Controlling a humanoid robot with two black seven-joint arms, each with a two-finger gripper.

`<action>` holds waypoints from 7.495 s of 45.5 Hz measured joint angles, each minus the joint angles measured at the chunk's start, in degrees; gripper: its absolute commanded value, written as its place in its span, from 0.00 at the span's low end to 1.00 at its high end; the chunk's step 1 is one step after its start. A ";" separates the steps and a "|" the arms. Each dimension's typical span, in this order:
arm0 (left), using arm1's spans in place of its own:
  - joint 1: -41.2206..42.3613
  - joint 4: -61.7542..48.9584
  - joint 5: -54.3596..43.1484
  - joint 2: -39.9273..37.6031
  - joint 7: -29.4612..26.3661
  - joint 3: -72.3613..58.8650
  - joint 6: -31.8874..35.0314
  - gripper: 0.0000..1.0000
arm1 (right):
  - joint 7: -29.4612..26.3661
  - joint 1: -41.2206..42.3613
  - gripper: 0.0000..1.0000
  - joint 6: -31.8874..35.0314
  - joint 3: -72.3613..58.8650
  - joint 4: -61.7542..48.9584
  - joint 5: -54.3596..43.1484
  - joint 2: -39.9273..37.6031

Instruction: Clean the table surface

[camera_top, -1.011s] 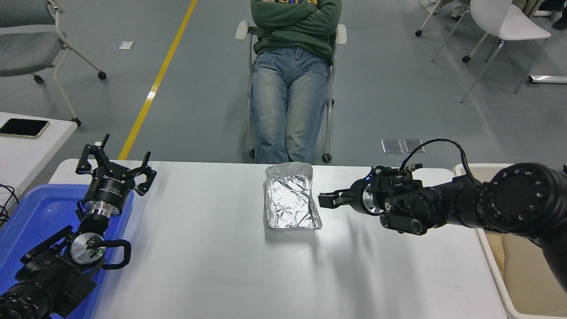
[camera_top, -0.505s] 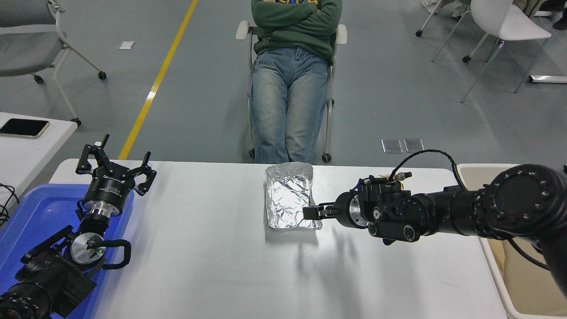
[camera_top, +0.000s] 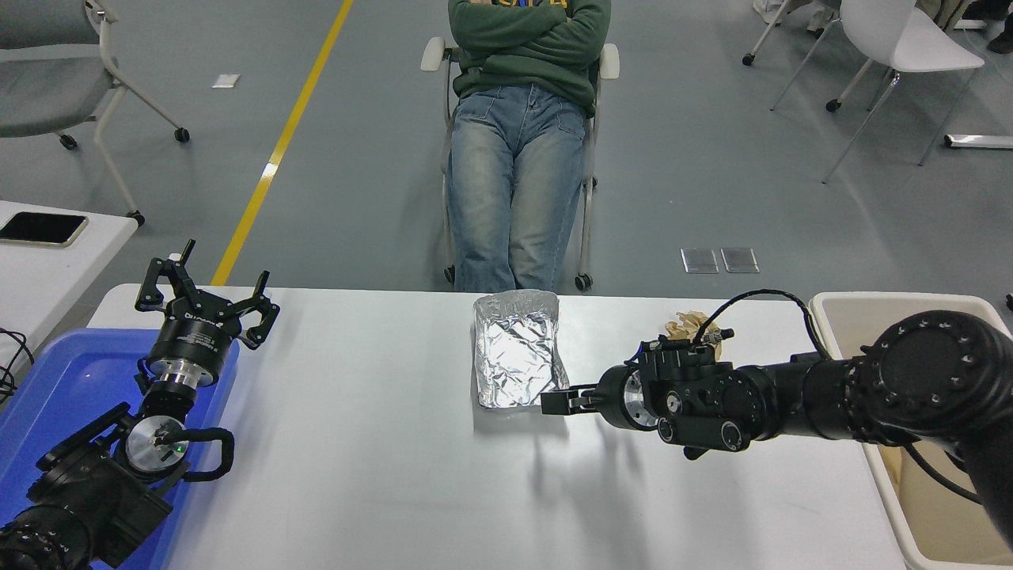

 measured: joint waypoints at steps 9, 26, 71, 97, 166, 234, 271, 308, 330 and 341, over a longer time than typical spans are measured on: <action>0.00 0.00 0.00 0.00 0.00 0.00 0.00 1.00 | -0.03 -0.29 0.97 0.06 2.08 -0.10 0.25 0.00; 0.00 0.00 0.00 0.00 0.00 0.00 0.01 1.00 | 0.03 -0.47 0.90 0.02 5.63 -0.53 0.34 0.00; -0.02 0.06 -0.02 0.00 0.00 0.00 0.01 1.00 | 0.04 -2.69 0.84 0.77 6.52 -2.85 -1.43 0.00; -0.07 0.06 -0.04 0.00 0.00 0.00 0.01 1.00 | 0.04 -5.68 0.74 0.96 7.33 -5.97 -1.15 0.00; -0.10 0.06 -0.07 0.00 0.00 0.00 0.01 1.00 | 0.71 -0.22 0.00 11.29 10.36 -7.81 -4.06 0.00; 0.00 0.06 0.00 0.00 0.00 0.00 0.01 1.00 | 2.78 10.18 0.00 31.17 35.77 12.20 -3.22 -48.47; 0.00 0.06 -0.02 0.00 0.00 0.00 0.01 1.00 | 2.68 11.62 0.00 36.71 37.85 10.71 -3.91 -55.85; 0.00 0.07 0.01 0.00 0.00 0.00 0.01 1.00 | 2.34 1.08 0.00 36.41 34.02 -16.31 -8.93 -53.33; 0.00 0.07 0.00 0.01 0.00 0.00 0.01 1.00 | 2.36 -11.88 0.00 34.27 33.78 -39.13 -6.91 -45.97; 0.00 0.06 0.00 0.01 0.00 0.00 0.01 1.00 | 2.20 -18.30 0.00 30.46 33.48 -44.97 -3.49 -43.20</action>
